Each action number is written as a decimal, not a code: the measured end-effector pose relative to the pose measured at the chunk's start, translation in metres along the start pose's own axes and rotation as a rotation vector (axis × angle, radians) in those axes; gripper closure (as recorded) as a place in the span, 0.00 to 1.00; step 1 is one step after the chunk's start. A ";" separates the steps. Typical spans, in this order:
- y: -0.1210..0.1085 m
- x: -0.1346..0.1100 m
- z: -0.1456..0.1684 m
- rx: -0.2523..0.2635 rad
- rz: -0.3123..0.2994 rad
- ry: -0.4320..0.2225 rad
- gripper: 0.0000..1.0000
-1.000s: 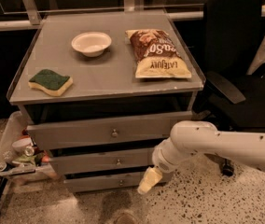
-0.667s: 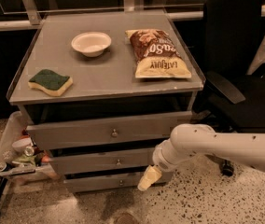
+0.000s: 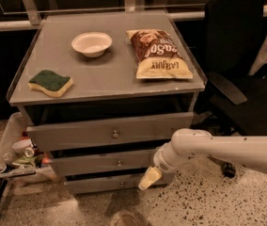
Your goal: Open middle drawer
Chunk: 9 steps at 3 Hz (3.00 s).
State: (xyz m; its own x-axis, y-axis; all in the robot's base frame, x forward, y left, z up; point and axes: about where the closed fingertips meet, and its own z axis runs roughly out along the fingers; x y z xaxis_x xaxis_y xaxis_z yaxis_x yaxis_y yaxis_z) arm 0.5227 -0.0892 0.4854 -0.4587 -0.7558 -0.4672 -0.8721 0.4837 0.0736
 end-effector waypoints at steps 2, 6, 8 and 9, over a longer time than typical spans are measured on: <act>-0.035 -0.009 0.029 0.017 -0.037 -0.018 0.00; -0.045 0.000 0.070 -0.025 -0.041 0.018 0.00; -0.029 0.007 0.067 -0.070 -0.048 0.045 0.42; -0.029 0.007 0.067 -0.070 -0.048 0.045 0.65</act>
Offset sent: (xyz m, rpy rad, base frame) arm 0.0464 -0.0008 -0.0222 0.0070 -0.0589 0.0147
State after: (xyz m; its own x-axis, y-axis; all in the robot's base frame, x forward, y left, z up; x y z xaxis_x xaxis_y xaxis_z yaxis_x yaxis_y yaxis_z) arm 0.5564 -0.0792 0.4213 -0.4217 -0.7973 -0.4319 -0.9024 0.4153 0.1145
